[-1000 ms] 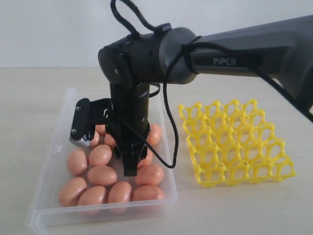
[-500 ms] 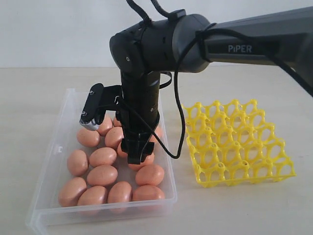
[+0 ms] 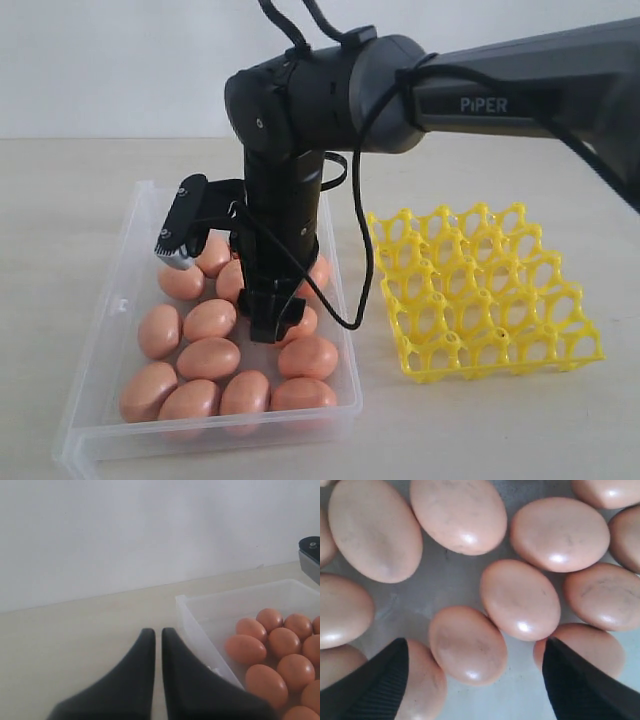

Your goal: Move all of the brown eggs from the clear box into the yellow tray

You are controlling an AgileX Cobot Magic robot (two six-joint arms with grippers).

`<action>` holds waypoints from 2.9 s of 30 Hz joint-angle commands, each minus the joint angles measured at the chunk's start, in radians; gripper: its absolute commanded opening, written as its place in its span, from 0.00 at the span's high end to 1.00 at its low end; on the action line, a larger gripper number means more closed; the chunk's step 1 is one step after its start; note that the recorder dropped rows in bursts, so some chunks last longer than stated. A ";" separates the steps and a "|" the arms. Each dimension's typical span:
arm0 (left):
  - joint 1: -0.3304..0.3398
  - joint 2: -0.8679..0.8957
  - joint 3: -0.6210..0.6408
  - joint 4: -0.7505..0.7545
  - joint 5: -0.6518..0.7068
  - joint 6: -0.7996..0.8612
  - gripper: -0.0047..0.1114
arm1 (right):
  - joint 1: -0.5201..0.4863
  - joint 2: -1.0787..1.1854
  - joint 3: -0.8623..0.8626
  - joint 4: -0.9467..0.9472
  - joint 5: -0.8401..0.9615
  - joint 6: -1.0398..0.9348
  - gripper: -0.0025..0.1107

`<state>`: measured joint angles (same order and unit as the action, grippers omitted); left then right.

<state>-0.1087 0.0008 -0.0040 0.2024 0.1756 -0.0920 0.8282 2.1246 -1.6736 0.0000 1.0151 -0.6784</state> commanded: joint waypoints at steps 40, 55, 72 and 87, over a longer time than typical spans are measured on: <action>-0.008 -0.001 0.004 -0.002 -0.003 -0.005 0.93 | -0.028 0.120 -0.001 0.039 -0.010 -0.036 0.56; -0.008 -0.001 0.004 -0.002 -0.003 -0.005 0.93 | -0.028 0.113 -0.001 -0.256 0.070 0.122 0.27; -0.008 -0.001 0.004 -0.002 -0.003 -0.005 0.93 | -0.005 0.039 -0.003 -0.305 -0.095 0.734 0.27; -0.008 -0.001 0.004 -0.002 -0.003 -0.005 0.93 | -0.121 0.039 -0.003 -0.320 -0.141 1.073 0.28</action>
<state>-0.1112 0.0008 -0.0040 0.2024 0.1756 -0.0920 0.7171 2.1716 -1.6757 -0.3348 0.8749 0.3873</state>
